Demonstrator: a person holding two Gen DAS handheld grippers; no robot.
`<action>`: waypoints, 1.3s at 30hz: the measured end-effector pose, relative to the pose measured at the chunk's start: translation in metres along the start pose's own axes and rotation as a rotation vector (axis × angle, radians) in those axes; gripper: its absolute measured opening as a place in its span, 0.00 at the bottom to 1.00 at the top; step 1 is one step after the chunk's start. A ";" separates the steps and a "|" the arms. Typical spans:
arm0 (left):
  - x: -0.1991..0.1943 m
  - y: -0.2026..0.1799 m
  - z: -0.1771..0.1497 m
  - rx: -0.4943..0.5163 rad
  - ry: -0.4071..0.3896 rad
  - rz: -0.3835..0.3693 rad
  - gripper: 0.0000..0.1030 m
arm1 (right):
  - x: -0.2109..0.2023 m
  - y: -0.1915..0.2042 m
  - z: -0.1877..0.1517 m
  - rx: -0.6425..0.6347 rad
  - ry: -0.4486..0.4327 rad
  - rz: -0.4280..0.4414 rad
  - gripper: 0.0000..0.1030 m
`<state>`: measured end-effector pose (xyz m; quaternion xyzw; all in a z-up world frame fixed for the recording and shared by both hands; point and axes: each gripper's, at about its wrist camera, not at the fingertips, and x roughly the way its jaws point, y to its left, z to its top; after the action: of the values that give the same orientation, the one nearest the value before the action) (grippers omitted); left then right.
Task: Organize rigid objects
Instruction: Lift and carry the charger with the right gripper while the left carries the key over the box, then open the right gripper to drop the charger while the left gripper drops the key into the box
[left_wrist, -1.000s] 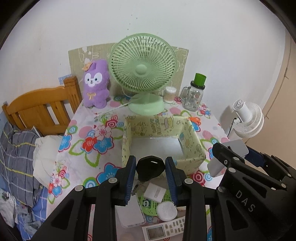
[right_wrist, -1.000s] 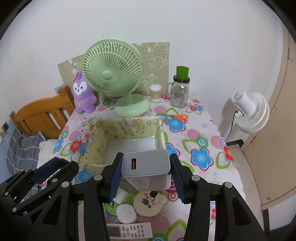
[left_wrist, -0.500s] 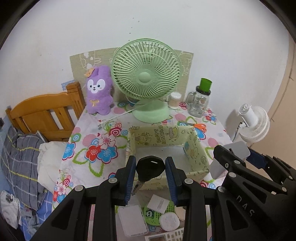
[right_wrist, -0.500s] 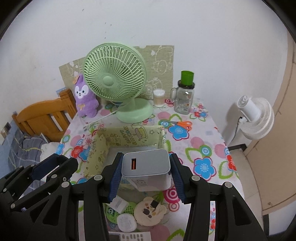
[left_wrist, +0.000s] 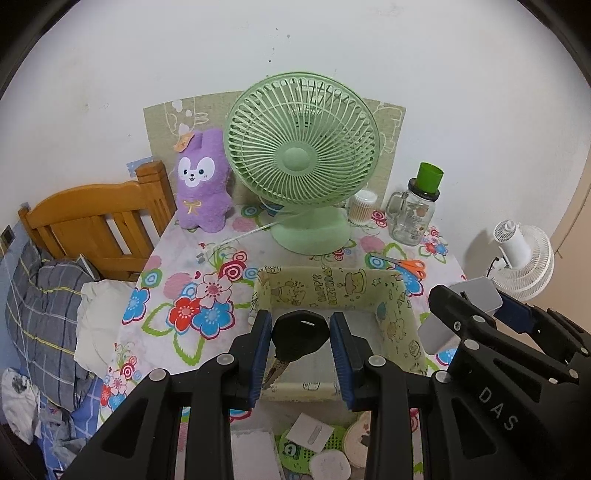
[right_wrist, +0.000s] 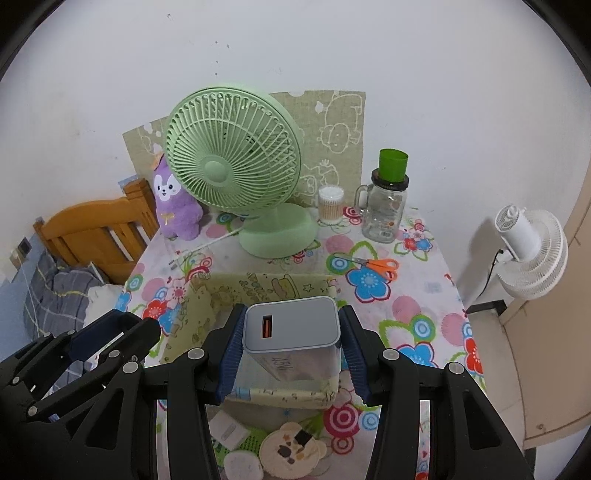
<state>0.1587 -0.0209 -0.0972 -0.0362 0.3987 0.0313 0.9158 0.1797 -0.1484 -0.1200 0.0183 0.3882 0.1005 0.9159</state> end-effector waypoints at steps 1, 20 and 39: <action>0.002 -0.001 0.001 0.001 0.001 0.001 0.32 | 0.003 -0.001 0.002 0.002 0.002 0.003 0.51; 0.069 -0.001 0.010 0.005 0.065 0.017 0.32 | 0.066 -0.009 0.018 -0.001 0.053 0.033 0.51; 0.131 0.000 -0.009 -0.017 0.170 0.044 0.32 | 0.140 -0.010 0.007 -0.005 0.167 0.031 0.51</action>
<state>0.2411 -0.0183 -0.1997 -0.0378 0.4754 0.0517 0.8774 0.2811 -0.1306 -0.2155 0.0135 0.4627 0.1170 0.8787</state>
